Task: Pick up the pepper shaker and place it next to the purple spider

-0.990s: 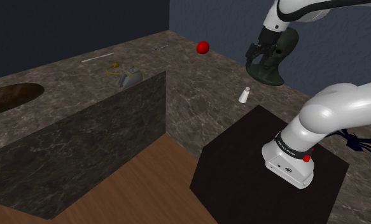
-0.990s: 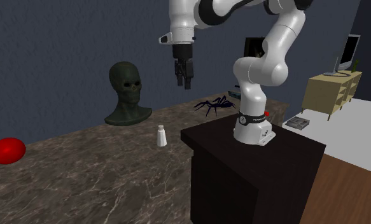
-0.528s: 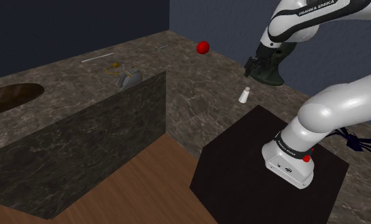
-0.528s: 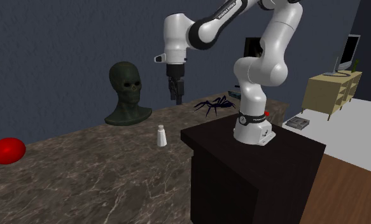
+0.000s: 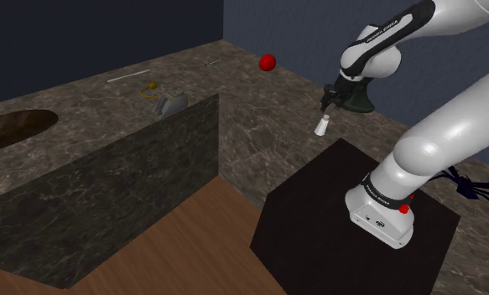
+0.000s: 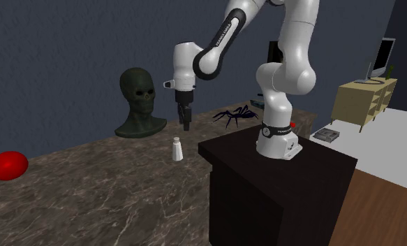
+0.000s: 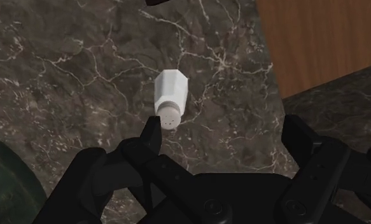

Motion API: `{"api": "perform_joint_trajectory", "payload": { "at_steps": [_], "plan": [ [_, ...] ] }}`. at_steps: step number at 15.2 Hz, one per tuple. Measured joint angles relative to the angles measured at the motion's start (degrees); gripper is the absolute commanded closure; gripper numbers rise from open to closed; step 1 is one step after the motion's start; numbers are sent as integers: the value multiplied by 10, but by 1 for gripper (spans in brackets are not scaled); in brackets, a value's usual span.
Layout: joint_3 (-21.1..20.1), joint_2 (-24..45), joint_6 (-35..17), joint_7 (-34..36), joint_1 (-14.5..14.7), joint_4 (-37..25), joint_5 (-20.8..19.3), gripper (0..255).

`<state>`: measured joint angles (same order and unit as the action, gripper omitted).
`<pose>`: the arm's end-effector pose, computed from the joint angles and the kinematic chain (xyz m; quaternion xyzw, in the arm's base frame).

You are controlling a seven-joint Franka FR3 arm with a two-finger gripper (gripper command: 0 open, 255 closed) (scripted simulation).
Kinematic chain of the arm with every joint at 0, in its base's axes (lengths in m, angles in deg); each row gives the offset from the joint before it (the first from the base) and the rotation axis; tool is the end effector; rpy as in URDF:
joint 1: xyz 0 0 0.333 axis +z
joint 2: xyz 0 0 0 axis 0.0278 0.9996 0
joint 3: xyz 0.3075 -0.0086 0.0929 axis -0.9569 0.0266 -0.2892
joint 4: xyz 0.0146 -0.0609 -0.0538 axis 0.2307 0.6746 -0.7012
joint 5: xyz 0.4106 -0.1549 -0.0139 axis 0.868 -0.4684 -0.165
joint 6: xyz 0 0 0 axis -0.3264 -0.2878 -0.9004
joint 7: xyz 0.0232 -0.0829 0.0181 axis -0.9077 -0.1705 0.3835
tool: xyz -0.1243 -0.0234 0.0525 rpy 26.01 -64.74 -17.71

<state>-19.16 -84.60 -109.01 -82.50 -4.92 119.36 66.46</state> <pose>0.3578 -0.2278 0.2162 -0.9906 0.1310 -0.0316 0.0243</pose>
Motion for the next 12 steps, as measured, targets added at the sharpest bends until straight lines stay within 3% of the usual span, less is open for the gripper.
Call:
{"api": "perform_joint_trajectory", "payload": {
  "at_steps": [4, 5, 7, 12],
  "plan": [
    [33, 117, -76, -120, 25, -34, 123, 0],
    [31, 146, -90, -162, 24, -45, 170, 0],
    [20, 176, -107, -205, 16, -53, 222, 0],
    [-26, 235, -136, -282, -12, -71, 322, 0]
  ]
}}
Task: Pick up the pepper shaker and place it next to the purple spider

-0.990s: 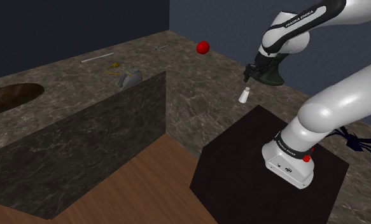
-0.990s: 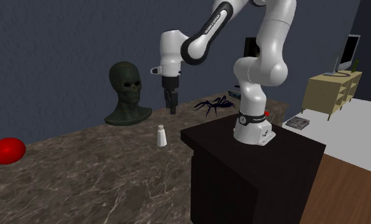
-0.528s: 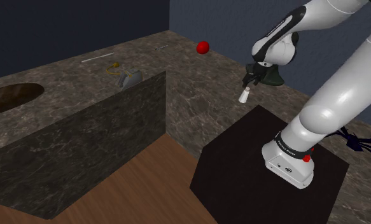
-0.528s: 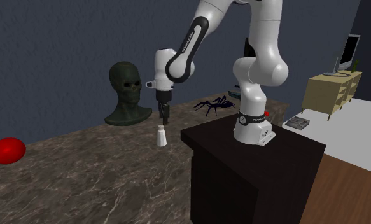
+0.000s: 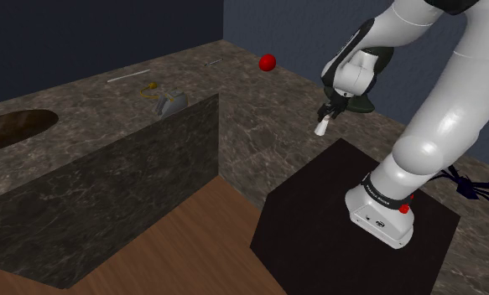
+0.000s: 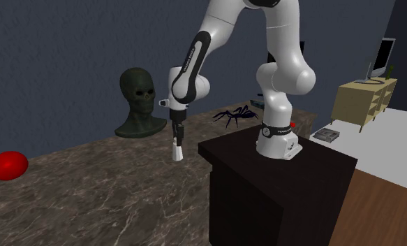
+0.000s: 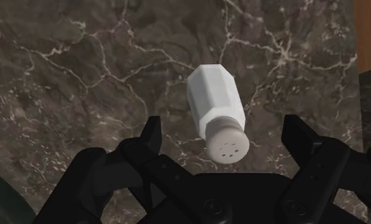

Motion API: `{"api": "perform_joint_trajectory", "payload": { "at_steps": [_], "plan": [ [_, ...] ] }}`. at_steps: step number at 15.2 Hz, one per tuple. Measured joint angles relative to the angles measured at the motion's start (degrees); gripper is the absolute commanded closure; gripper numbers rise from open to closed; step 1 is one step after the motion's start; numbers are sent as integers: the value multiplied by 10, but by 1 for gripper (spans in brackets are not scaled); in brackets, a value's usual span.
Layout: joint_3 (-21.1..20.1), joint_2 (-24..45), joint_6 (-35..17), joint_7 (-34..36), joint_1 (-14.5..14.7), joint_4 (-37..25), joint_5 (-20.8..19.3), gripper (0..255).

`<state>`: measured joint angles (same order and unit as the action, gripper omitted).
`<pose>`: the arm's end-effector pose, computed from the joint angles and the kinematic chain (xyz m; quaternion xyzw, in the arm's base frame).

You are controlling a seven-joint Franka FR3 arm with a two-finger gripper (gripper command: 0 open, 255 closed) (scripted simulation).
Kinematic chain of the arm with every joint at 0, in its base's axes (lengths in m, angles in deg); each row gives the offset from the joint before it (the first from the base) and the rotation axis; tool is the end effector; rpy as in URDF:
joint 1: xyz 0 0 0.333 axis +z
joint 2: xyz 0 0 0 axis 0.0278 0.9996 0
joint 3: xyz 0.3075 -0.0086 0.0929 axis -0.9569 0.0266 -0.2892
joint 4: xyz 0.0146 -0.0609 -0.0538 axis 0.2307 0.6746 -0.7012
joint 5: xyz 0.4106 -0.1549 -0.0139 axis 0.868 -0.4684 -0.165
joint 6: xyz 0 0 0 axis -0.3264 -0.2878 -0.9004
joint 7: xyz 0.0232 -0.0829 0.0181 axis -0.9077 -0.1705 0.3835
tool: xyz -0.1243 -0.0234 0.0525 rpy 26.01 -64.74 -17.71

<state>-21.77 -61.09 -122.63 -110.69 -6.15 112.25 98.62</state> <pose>0.3580 -0.2762 0.1202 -0.9898 0.1347 -0.0436 0.0147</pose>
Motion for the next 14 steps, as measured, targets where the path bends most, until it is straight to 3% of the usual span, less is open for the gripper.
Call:
{"api": "perform_joint_trajectory", "payload": {
  "at_steps": [3, 8, 9, 14],
  "plan": [
    [-24, 22, -12, -28, -15, -7, 37, 0],
    [-27, 26, -14, -32, -18, -9, 43, 0],
    [-27, 26, -14, -32, -18, -9, 43, 255],
    [-27, 26, -14, -32, -18, -9, 43, 255]
  ]
}}
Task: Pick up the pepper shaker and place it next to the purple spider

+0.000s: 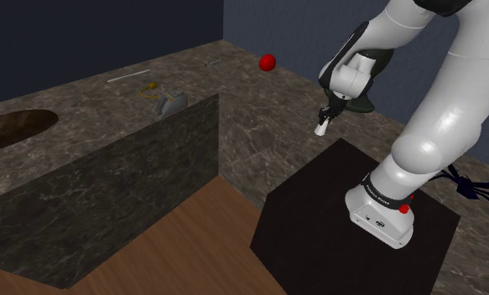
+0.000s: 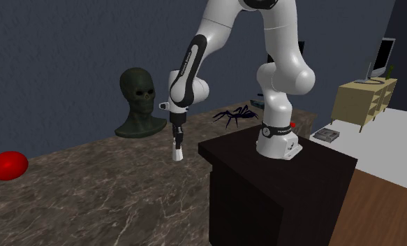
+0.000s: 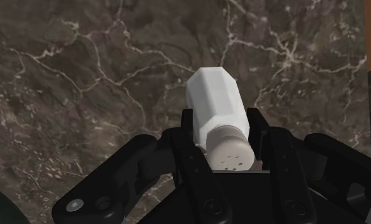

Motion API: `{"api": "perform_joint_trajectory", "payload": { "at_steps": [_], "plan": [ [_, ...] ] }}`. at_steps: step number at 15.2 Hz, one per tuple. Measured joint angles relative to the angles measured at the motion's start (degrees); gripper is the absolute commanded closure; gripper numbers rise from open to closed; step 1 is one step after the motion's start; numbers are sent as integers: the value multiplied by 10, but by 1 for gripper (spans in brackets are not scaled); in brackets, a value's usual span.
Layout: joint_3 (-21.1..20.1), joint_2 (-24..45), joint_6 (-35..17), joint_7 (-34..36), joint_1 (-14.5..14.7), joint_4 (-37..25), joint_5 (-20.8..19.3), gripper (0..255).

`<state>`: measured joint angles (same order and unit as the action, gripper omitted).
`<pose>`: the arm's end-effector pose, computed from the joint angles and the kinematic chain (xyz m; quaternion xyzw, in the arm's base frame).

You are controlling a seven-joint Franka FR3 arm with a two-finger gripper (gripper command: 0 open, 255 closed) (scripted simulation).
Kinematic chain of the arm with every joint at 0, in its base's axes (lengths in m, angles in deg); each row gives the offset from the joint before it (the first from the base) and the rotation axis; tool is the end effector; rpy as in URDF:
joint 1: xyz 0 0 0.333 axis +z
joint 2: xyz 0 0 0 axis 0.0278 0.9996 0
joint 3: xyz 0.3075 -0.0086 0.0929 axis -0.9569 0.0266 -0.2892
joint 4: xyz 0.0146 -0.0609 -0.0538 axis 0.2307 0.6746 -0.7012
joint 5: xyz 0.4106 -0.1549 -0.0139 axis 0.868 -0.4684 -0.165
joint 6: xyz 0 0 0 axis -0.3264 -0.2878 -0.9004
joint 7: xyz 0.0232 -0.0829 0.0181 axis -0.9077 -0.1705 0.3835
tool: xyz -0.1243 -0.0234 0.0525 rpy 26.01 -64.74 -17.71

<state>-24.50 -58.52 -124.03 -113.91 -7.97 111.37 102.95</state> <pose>0.3580 -0.2755 0.1066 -0.9897 0.1354 -0.0442 0.0147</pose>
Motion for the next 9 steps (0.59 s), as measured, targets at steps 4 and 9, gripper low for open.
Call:
{"api": "perform_joint_trajectory", "payload": {
  "at_steps": [4, 9],
  "plan": [
    [0, 0, 0, 0, 0, 0, 0, 255],
    [32, -29, 16, 39, 23, 9, -49, 255]
  ]
}}
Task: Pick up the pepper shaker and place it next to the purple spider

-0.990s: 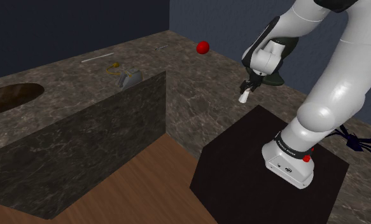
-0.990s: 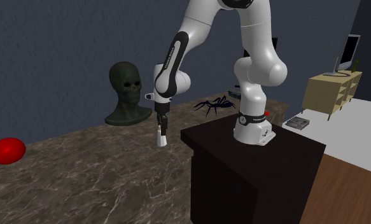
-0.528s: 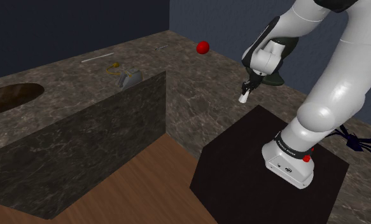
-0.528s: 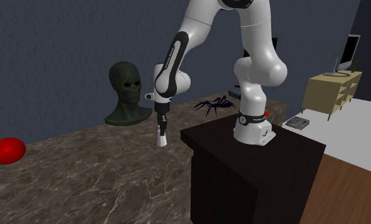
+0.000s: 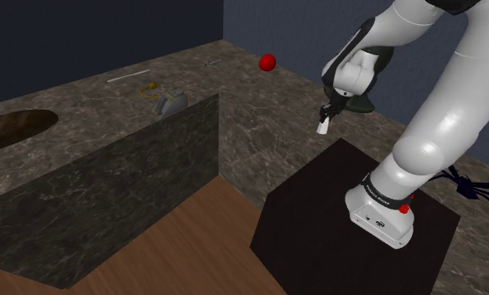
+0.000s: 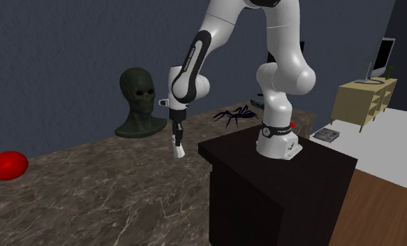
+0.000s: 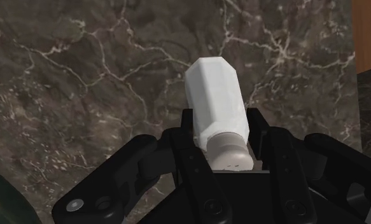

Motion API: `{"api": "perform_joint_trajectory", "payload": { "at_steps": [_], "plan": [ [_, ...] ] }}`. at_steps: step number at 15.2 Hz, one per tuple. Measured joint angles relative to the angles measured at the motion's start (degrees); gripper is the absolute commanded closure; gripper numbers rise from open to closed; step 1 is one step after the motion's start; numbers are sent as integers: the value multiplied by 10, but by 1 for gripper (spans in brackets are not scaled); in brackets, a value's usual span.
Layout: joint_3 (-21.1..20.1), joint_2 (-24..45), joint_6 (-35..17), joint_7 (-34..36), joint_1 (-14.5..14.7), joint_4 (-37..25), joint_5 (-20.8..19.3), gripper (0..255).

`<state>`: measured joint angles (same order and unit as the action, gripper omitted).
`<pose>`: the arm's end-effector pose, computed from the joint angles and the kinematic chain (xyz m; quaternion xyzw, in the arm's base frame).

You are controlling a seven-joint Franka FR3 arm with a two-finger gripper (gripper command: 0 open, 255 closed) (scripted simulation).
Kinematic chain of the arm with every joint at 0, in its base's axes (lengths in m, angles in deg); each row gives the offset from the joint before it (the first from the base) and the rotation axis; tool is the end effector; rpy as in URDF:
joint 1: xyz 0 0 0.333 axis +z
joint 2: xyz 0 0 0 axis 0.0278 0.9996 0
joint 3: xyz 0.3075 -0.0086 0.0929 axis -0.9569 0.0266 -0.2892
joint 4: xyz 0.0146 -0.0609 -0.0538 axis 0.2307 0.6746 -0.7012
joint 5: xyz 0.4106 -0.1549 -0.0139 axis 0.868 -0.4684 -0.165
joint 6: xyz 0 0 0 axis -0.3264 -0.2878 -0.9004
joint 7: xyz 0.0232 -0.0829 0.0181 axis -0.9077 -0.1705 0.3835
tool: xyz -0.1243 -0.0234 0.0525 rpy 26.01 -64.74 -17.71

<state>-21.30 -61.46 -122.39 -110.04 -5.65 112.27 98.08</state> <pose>0.3594 -0.2757 0.1227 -0.9897 0.1354 -0.0443 0.0148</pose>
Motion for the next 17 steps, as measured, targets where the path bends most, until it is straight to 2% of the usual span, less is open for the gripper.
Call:
{"api": "perform_joint_trajectory", "payload": {
  "at_steps": [7, 11, 17],
  "plan": [
    [60, -75, 44, 100, 35, 14, -131, 255],
    [74, -116, 74, 151, 37, 16, -199, 255],
    [74, -173, 125, 207, 26, 9, -273, 255]
  ]
}}
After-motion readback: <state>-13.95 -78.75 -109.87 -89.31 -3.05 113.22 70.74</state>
